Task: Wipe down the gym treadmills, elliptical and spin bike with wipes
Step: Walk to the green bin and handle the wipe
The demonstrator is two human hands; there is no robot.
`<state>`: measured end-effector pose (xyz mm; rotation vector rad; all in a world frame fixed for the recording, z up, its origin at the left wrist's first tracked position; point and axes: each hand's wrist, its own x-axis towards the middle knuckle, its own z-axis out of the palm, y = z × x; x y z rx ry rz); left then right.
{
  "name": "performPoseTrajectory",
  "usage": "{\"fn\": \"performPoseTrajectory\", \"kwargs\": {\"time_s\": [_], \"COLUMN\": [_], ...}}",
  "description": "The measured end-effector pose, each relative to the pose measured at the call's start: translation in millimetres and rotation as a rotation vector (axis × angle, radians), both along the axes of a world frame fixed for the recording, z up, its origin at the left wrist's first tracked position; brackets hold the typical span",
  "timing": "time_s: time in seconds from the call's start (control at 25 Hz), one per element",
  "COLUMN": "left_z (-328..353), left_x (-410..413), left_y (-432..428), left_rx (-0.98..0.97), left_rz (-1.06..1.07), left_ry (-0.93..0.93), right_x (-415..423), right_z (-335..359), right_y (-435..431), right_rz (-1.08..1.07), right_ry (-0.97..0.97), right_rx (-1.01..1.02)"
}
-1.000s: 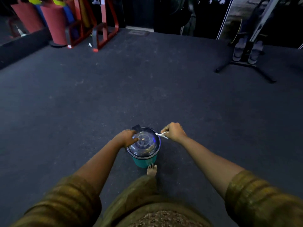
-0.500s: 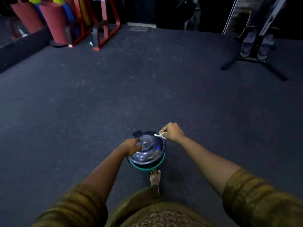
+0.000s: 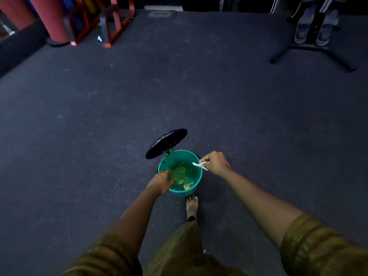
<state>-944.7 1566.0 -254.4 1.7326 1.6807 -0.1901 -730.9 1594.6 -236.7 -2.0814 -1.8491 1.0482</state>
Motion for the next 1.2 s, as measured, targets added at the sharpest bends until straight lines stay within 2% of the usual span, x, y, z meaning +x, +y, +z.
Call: {"fn": "performPoseTrajectory", "kwargs": {"time_s": [0.4, 0.64, 0.84, 1.2], "left_z": [-36.4, -49.9, -39.0, 2.9], "left_x": [-1.5, -16.0, -16.5, 29.1], "left_y": [26.9, 40.1, 61.1, 56.6], "left_rx": [-0.051, -0.091, -0.09, 0.038], "left_rz": [0.026, 0.027, -0.047, -0.222], "left_ry": [-0.071, -0.026, 0.034, 0.043], "right_x": [-17.6, -43.0, -31.9, 14.1], "right_z": [-21.6, -32.1, -20.8, 12.6], "right_y": [24.3, 47.2, 47.9, 4.1], "right_rz": [0.026, 0.035, 0.004, -0.139], "right_ry": [-0.087, 0.004, 0.061, 0.11], "right_rx": [-0.068, -0.106, -0.111, -0.003]}}
